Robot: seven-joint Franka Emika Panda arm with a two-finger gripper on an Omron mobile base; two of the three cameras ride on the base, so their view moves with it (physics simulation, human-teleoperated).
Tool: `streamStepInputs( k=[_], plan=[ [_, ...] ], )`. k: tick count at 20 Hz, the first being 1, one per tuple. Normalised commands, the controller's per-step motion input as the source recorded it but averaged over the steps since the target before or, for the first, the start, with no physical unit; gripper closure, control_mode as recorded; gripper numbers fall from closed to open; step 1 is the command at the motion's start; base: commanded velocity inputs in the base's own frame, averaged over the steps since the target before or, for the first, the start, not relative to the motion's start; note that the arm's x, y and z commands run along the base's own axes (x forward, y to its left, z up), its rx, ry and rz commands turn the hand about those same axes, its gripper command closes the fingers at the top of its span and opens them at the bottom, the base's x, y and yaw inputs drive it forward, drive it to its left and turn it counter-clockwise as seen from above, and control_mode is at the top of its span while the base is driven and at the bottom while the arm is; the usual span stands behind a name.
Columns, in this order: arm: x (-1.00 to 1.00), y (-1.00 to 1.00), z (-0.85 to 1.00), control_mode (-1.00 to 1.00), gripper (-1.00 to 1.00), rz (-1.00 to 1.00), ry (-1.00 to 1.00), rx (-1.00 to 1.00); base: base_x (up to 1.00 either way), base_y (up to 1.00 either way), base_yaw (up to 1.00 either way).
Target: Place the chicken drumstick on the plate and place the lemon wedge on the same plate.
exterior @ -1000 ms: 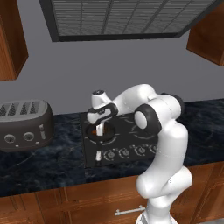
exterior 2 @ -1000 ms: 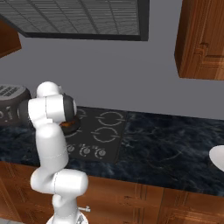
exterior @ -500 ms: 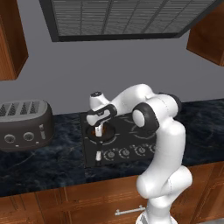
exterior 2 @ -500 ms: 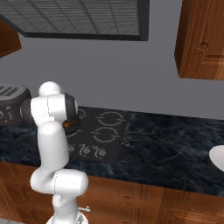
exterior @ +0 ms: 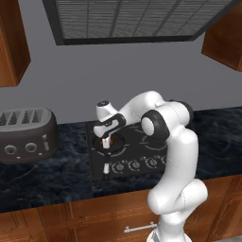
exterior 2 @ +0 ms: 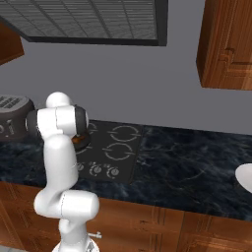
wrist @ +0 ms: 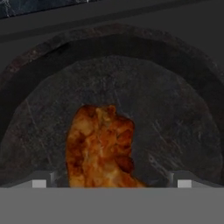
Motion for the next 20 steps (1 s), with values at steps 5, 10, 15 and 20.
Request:
streamStepInputs(
  k=[5,10,15,20],
  plan=[
    [0.01,0.00,-0.10,-1.00,-1.00,0.00,0.00,0.00,0.00,0.00,0.00],
    [0.01,0.00,-0.10,-1.00,-1.00,0.00,0.00,0.00,0.00,0.00,0.00],
    [0.02,0.00,-0.11,-1.00,-1.00,0.00,0.00,0.00,0.00,0.00,0.00],
    [0.08,0.05,-0.22,-1.00,1.00,0.00,0.00,0.00,0.00,0.00,0.00]
  ],
)
